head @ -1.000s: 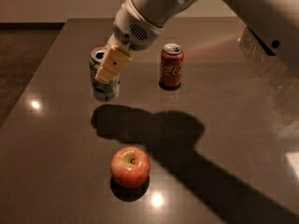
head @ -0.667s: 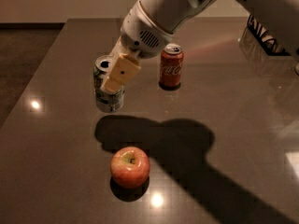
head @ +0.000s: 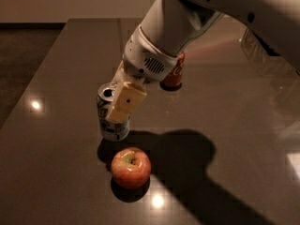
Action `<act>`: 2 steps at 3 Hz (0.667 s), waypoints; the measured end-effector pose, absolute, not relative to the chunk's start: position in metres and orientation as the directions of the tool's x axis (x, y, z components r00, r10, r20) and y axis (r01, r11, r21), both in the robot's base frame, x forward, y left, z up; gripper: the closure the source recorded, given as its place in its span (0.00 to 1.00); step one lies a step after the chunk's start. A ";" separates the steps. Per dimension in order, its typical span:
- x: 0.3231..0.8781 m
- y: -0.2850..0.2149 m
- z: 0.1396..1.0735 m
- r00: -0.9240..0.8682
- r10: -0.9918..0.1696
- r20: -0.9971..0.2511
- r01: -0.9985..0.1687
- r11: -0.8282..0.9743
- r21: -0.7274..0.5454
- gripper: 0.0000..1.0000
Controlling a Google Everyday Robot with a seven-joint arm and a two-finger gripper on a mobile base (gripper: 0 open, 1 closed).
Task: Move 7up can near apple
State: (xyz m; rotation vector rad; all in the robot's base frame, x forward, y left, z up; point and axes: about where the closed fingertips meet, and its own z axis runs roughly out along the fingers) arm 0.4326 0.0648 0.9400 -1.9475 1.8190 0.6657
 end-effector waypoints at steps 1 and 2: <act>0.419 0.061 0.928 0.049 -0.824 -0.564 -0.996 -0.080 0.031 1.00; 0.415 0.058 0.917 0.056 -0.836 -0.545 -0.997 -0.077 0.016 0.87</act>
Offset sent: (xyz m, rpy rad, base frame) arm -0.0197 -0.0137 -0.0431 -0.0774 -0.0358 -0.0084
